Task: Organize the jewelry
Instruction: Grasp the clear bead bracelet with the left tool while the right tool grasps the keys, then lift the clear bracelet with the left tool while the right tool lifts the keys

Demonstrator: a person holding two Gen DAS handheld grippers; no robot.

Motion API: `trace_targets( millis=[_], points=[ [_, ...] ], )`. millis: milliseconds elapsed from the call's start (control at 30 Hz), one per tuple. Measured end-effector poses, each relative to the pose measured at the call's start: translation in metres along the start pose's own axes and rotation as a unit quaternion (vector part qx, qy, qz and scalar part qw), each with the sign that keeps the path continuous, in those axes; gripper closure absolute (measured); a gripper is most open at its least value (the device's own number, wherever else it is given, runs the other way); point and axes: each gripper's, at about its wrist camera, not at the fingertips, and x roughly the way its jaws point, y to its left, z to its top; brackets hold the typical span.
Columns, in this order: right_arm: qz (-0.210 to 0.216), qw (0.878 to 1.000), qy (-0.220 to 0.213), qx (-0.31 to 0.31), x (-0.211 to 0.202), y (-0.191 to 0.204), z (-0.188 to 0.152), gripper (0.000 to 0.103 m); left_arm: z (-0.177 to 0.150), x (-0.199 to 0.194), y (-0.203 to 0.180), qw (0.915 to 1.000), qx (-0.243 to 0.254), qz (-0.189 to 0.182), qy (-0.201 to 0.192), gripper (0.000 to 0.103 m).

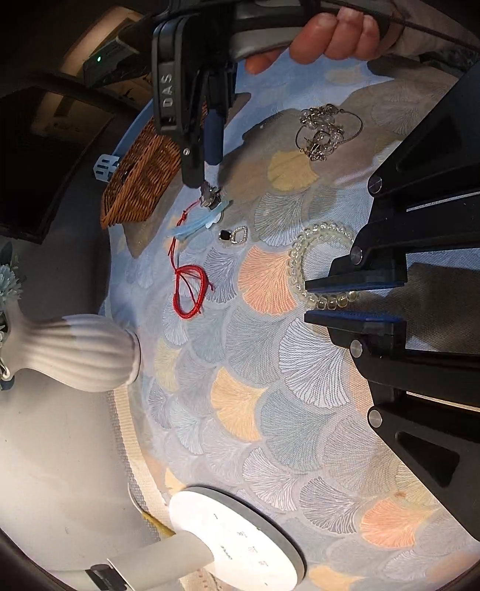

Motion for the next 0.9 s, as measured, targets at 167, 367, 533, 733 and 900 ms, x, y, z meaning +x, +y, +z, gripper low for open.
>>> trace_targets(
  millis=[167,367,533,733,900],
  points=[
    [-0.077,0.997,-0.023,-0.021,0.017,0.021,0.000,0.055,0.000,-0.001,0.000,1.0000,0.001,0.001,0.000,0.094],
    [-0.127,0.987,-0.023,-0.093,0.013,0.028,-0.017,0.078,0.000,0.000,0.000,1.0000,0.002,0.000,0.003,0.094],
    [-0.120,0.987,-0.026,-0.101,-0.015,-0.009,-0.035,0.078,-0.003,-0.004,-0.002,0.9997,0.020,0.009,0.013,0.093],
    [-0.074,0.988,-0.055,-0.125,-0.045,-0.025,-0.040,0.077,-0.005,-0.007,-0.005,0.9989,0.041,0.005,0.021,0.087],
    [-0.045,0.991,-0.062,-0.110,-0.059,-0.039,-0.045,0.068,-0.010,-0.011,-0.005,0.9955,0.083,0.034,0.028,0.061]
  ],
)
